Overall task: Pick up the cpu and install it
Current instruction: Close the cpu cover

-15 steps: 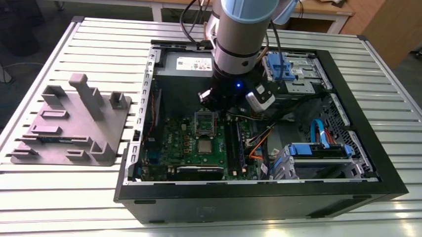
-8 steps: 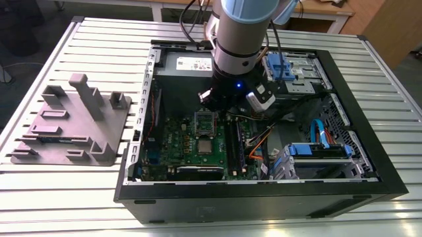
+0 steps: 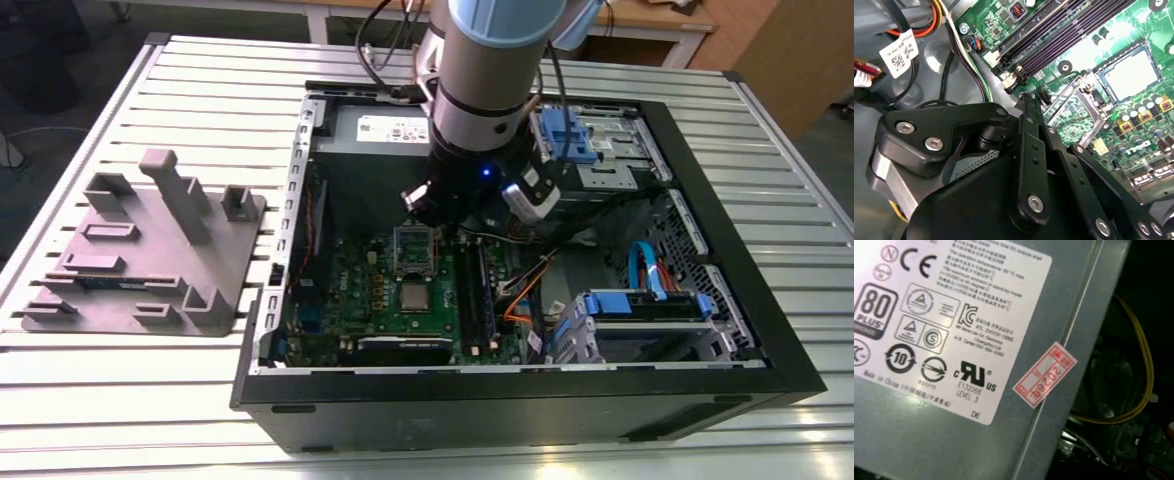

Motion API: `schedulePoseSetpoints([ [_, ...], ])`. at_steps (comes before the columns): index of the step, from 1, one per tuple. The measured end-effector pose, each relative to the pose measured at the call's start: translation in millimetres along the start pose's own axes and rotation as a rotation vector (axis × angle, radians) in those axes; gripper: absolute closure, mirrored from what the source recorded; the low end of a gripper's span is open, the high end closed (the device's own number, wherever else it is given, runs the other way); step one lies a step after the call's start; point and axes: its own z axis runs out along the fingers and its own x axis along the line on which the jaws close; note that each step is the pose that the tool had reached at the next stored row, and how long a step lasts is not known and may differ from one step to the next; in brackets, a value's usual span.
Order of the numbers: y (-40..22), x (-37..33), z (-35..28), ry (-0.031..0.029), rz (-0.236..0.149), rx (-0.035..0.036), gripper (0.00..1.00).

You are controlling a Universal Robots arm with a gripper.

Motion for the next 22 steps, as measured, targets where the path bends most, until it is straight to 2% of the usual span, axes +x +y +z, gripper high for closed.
schedulePoseSetpoints([
  [8, 0.0, 0.5, -6.8, 0.0025, -0.049, -0.0007, 0.9],
  [14, 0.0, 0.5, -7.4, 0.0028, -0.053, -0.0007, 0.9],
  [19, 0.5, 0.4, -14.8, 0.0034, -0.062, -0.0008, 0.9],
  [22, 0.6, 0.5, -15.4, 0.0034, -0.069, -0.0012, 0.9],
])
